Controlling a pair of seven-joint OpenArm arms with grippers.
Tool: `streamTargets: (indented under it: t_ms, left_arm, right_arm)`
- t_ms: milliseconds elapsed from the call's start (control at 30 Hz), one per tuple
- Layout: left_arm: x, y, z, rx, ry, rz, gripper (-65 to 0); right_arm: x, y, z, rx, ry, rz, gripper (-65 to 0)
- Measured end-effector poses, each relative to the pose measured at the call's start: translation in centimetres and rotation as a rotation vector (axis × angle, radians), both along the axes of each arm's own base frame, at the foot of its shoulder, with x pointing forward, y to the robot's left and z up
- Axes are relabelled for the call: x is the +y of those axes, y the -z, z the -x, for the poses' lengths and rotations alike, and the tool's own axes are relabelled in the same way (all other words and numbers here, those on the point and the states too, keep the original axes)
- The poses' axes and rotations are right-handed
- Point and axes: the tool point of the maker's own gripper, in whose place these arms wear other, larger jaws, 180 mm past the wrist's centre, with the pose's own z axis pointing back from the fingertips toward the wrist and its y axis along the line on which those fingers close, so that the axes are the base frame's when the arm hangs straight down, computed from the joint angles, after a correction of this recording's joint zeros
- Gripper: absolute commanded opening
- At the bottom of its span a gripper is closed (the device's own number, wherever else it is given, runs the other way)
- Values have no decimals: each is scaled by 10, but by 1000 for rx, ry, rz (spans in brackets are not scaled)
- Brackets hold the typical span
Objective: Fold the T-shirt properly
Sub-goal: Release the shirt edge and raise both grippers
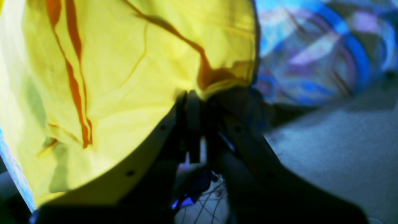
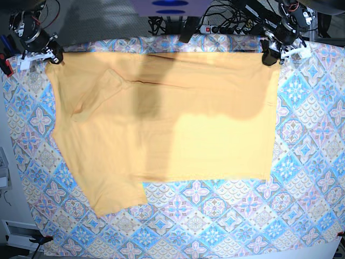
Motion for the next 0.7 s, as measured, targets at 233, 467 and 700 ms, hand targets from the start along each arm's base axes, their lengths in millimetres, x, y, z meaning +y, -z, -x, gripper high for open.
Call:
streamTargets:
  t_ms: [233,467,700]
  left_arm:
    - [0,-4,18,16,-3,5,-650]
    - [-1,-1,31,44,-4,7,-650]
    - [-1,-1,30,43,-1,6,-645]
  right_arm:
    - [0,2,15,21,3,-3,-647]
    - [0,2,17,24,2,-2,-647]
    - [0,2,18,26,2,-1,-643]
